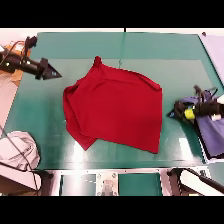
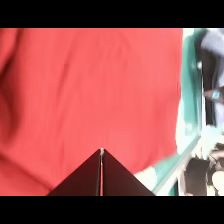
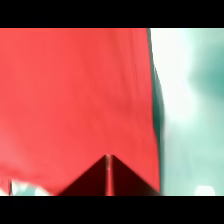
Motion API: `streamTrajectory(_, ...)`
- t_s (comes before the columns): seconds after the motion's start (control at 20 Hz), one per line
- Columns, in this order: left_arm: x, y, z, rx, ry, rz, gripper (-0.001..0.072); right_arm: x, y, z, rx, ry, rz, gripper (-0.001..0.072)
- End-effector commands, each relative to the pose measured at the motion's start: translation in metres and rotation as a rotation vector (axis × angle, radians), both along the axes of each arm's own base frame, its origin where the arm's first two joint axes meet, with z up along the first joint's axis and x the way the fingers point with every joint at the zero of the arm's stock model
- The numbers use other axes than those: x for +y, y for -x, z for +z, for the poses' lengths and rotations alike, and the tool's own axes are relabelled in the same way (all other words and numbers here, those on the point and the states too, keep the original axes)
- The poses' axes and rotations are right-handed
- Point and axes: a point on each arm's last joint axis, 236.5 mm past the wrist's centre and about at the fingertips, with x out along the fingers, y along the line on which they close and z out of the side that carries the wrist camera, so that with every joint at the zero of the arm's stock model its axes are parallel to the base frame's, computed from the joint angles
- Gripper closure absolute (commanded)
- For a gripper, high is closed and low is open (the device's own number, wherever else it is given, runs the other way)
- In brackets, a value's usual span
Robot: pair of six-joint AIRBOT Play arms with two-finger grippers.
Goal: Fold the shirts.
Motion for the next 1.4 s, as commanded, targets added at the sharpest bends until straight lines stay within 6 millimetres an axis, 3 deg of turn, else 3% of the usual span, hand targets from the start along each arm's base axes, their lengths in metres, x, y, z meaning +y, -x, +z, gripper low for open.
streamTrajectory(0.0,0.006,0.061,-0.031,0.070,-0.076,0.028,0.0679,0.027,0.092,-0.028,0.198,-0.017,-0.057,0.0426)
streamTrajectory(0.15,0.025,0.105,-0.056,0.085,-0.142,0.180,0.0679,0.044,0.131,-0.048,0.279,-0.048,-0.085,0.0395)
streamTrajectory(0.3,0.033,0.135,-0.065,0.109,-0.140,0.254,0.0678,0.056,0.134,-0.051,0.290,-0.093,-0.097,0.0396)
streamTrajectory(0.5,0.031,0.137,-0.061,0.093,-0.135,0.262,0.0678,0.053,0.141,-0.054,0.335,-0.075,-0.123,0.0394)
streamTrajectory(0.65,0.031,0.135,-0.060,0.084,-0.134,0.270,0.0678,0.054,0.131,-0.064,0.297,-0.055,-0.132,0.0271)
streamTrajectory(0.75,0.032,0.134,-0.060,0.081,-0.136,0.271,0.0678,0.061,0.122,-0.074,0.264,-0.067,-0.156,0.0278)
streamTrajectory(0.8,0.032,0.134,-0.060,0.080,-0.135,0.271,0.0677,0.068,0.111,-0.075,0.213,-0.096,-0.148,0.0360)
streamTrajectory(0.85,0.032,0.134,-0.060,0.080,-0.136,0.271,0.0677,0.076,0.096,-0.070,0.143,-0.130,-0.126,0.0548)
streamTrajectory(0.9,0.032,0.134,-0.060,0.080,-0.136,0.271,0.0677,0.081,0.082,-0.059,0.070,-0.157,-0.089,0.0692)
streamTrajectory(0.95,0.032,0.135,-0.061,0.082,-0.138,0.269,0.0677,0.079,0.068,-0.046,0.022,-0.152,-0.060,0.0694)
streamTrajectory(1.05,0.032,0.135,-0.061,0.083,-0.139,0.269,0.0677,0.056,0.045,-0.017,-0.040,-0.057,0.018,0.0695)
streamTrajectory(1.2,0.033,0.136,-0.062,0.102,-0.140,0.280,0.0675,-0.041,0.023,0.018,-0.027,0.296,-0.040,0.0694)
streamTrajectory(1.25,0.033,0.135,-0.063,0.098,-0.143,0.284,0.0630,-0.065,0.018,0.028,-0.025,0.370,-0.092,0.0695)
streamTrajectory(1.3,0.033,0.136,-0.064,0.104,-0.142,0.288,0.0299,-0.079,0.017,0.034,-0.025,0.404,-0.128,0.0695)
streamTrajectory(1.35,0.032,0.139,-0.069,0.130,-0.134,0.306,0.0152,-0.084,0.018,0.034,-0.019,0.406,-0.152,0.0694)
